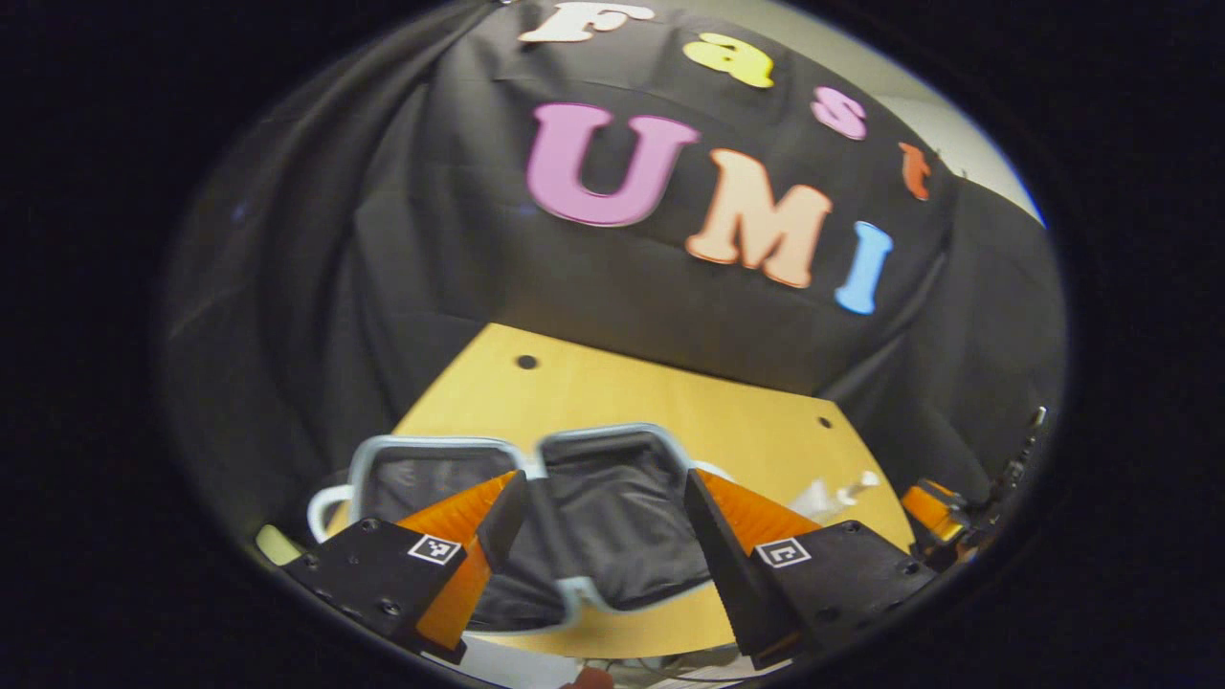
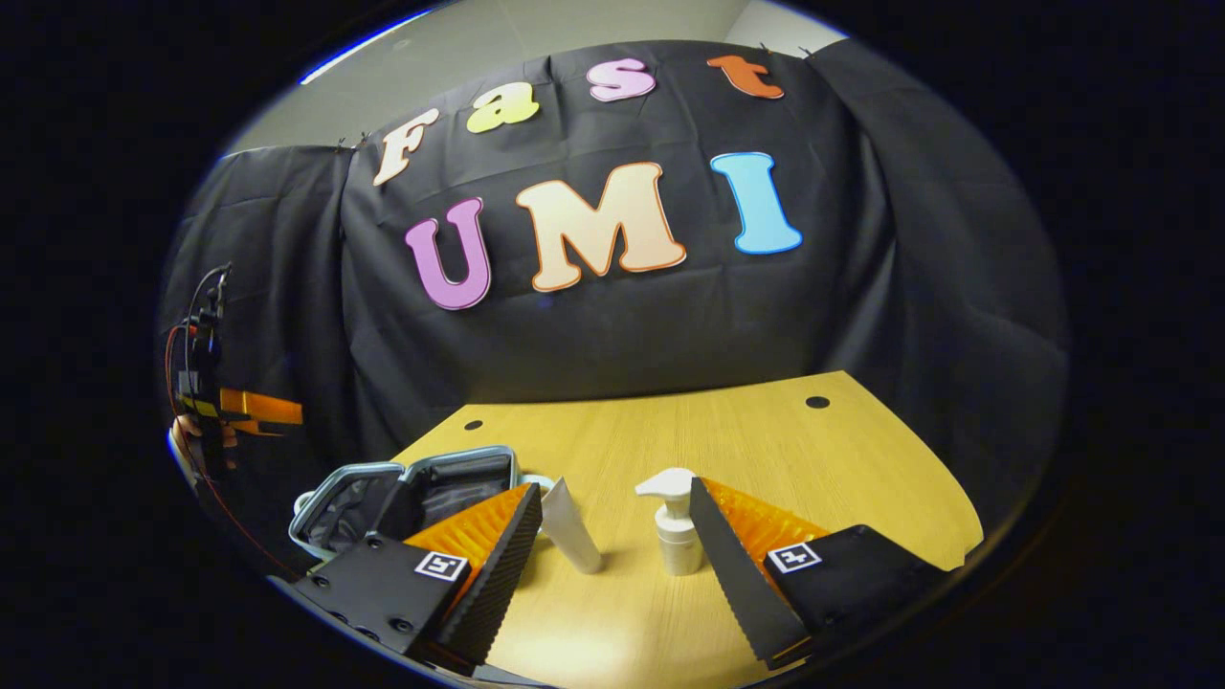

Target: First open the suitcase, pack the skin care products into it, and then close the suitcase.

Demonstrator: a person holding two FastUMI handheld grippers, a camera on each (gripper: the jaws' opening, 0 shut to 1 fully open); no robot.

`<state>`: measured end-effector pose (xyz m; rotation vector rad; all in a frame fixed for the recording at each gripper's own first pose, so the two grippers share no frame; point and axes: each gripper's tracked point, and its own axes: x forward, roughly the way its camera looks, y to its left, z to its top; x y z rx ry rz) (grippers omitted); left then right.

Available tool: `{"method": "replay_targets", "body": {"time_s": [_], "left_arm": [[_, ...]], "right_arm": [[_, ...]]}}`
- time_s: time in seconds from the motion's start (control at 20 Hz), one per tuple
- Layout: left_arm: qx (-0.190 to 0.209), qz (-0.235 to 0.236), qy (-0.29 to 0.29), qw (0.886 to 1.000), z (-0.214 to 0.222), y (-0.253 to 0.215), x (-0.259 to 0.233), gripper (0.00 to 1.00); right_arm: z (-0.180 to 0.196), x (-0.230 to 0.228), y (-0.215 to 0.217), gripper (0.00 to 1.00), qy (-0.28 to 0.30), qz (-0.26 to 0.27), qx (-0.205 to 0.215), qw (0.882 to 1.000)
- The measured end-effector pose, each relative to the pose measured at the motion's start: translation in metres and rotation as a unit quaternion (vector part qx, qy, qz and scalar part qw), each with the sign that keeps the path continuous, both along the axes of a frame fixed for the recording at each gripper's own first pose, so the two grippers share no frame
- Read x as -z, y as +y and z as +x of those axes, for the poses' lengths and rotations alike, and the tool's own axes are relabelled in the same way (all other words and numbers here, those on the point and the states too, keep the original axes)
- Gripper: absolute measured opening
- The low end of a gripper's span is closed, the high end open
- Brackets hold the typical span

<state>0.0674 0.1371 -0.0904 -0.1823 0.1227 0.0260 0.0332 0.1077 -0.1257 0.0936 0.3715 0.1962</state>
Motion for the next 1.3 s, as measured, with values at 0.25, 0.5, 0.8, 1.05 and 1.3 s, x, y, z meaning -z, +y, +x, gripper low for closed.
{"method": "replay_targets", "body": {"time_s": [0.25,0.5,0.8,1.05,1.3], "left_arm": [[0.064,0.016,-0.013,0.998,0.051,-0.136,0.033,0.95],[0.076,0.021,0.013,0.997,0.089,-0.203,0.098,0.95],[0.039,0.017,0.012,0.999,0.142,-0.223,0.145,0.95],[-0.007,-0.018,0.024,1.0,0.176,-0.213,0.173,0.95],[-0.003,-0.022,0.032,0.999,0.191,-0.223,0.18,0.71]], "right_arm": [[0.014,0.041,-0.009,0.98,0.038,-0.005,-0.054,0.998],[0.034,0.077,-0.015,0.98,0.051,-0.001,-0.087,0.995],[0.05,0.12,-0.026,0.98,0.05,-0.021,-0.106,0.993],[0.062,0.147,-0.027,0.98,0.051,-0.045,-0.12,0.991],[0.073,0.16,-0.025,0.98,0.06,-0.047,-0.123,0.989]]}}
